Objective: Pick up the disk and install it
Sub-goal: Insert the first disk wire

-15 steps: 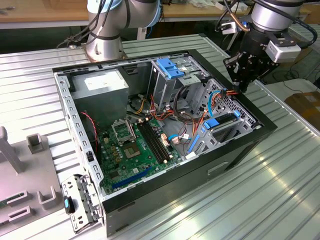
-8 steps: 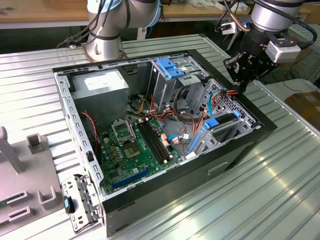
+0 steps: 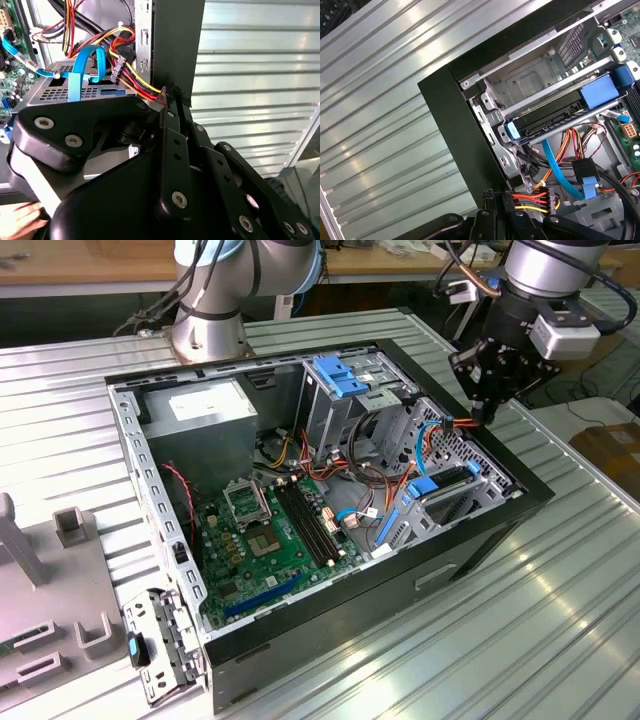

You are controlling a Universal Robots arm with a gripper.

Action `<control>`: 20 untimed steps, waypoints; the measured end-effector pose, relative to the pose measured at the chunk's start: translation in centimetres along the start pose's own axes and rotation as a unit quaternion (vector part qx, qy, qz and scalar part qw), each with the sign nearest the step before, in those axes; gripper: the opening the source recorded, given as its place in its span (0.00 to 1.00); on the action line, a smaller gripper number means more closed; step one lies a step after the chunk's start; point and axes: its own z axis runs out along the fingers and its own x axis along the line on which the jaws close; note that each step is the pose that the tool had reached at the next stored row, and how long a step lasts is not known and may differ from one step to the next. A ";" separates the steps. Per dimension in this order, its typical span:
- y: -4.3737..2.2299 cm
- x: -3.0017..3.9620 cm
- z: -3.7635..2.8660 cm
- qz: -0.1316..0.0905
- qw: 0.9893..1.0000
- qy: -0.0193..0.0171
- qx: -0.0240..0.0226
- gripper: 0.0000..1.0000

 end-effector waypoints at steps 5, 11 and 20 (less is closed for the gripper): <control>0.00 0.02 -0.14 0.035 0.999 0.000 -0.007 0.16; -0.01 0.09 -0.48 0.071 0.997 0.000 -0.014 0.16; -0.01 0.09 -0.47 0.198 0.980 0.003 -0.037 0.16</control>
